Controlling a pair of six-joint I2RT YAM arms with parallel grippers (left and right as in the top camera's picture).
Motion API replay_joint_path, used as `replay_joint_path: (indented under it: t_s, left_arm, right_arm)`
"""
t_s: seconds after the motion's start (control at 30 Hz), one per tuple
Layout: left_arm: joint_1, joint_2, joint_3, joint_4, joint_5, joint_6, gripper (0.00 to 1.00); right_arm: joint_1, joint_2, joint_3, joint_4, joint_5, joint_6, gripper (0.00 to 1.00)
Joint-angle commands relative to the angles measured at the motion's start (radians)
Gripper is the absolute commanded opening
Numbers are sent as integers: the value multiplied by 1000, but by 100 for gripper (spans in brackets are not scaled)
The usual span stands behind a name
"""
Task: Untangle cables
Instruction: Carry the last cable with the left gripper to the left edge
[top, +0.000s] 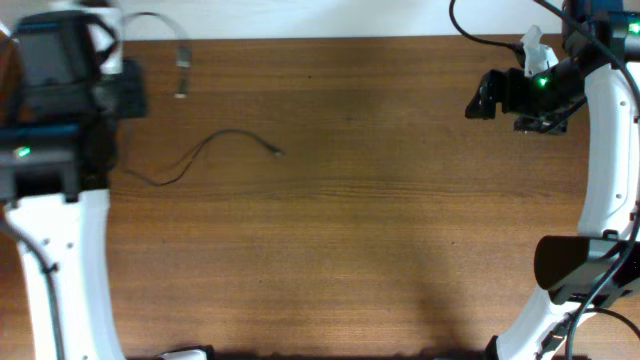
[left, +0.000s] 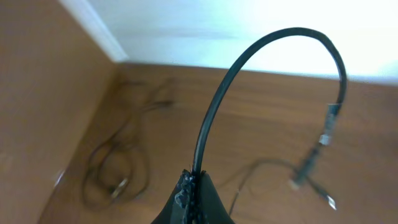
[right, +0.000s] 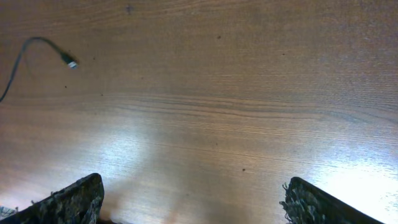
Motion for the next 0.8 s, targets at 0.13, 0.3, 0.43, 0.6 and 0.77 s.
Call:
replay_joint_path:
  t_s: [0.13, 0.3, 0.43, 0.6, 0.77]
  left_arm:
    - [304, -177, 2, 87, -259, -305, 0]
    - [485, -224, 2, 264, -259, -277, 0]
    - [560, -197, 2, 269, -254, -254, 0]
    - [567, -64, 2, 224, -234, -210, 0]
    - [567, 92, 2, 213, -213, -210, 0]
  right_arm:
    - [5, 10, 11, -6, -6, -12, 94]
    - [5, 10, 11, -6, -6, -16, 94]
    - [5, 10, 11, -6, -6, -19, 95]
    - [5, 10, 11, -6, -6, -19, 94]
    - [5, 10, 11, -6, -6, -19, 94]
